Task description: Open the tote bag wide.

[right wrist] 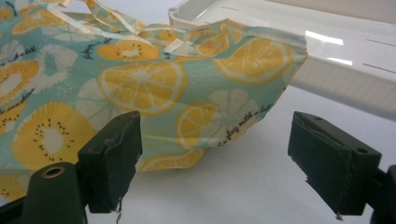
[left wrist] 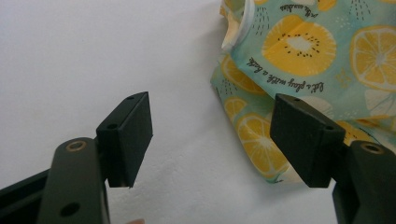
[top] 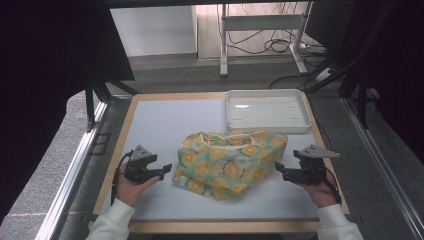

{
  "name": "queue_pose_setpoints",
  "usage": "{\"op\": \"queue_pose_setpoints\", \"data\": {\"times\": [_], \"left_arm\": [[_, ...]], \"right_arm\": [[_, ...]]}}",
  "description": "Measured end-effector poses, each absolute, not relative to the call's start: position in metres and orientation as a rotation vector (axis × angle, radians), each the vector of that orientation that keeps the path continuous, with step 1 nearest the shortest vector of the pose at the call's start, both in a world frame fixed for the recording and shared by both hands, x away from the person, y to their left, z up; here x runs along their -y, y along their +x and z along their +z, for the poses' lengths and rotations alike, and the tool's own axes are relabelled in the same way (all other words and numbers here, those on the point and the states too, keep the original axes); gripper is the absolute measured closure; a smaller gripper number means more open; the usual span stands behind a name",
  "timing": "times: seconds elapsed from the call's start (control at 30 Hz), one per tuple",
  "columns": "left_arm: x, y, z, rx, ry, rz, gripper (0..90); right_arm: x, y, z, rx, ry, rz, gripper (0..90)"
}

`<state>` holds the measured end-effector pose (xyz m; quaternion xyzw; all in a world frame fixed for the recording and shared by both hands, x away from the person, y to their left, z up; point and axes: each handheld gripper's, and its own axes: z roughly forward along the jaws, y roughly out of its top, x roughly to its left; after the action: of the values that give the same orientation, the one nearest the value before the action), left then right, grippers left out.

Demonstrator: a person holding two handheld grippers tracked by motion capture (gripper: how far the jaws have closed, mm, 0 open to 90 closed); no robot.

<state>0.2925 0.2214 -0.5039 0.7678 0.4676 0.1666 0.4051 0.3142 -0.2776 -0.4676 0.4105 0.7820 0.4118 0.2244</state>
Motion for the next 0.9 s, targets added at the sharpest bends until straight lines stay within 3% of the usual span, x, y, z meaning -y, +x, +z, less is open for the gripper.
{"op": "queue_pose_setpoints", "data": {"times": [0.9], "left_arm": [[-0.223, 0.282, -0.501, -1.125, 1.914, 0.413, 34.2]], "right_arm": [[0.278, 0.316, -0.470, -2.155, 1.171, 1.157, 18.8]]}}
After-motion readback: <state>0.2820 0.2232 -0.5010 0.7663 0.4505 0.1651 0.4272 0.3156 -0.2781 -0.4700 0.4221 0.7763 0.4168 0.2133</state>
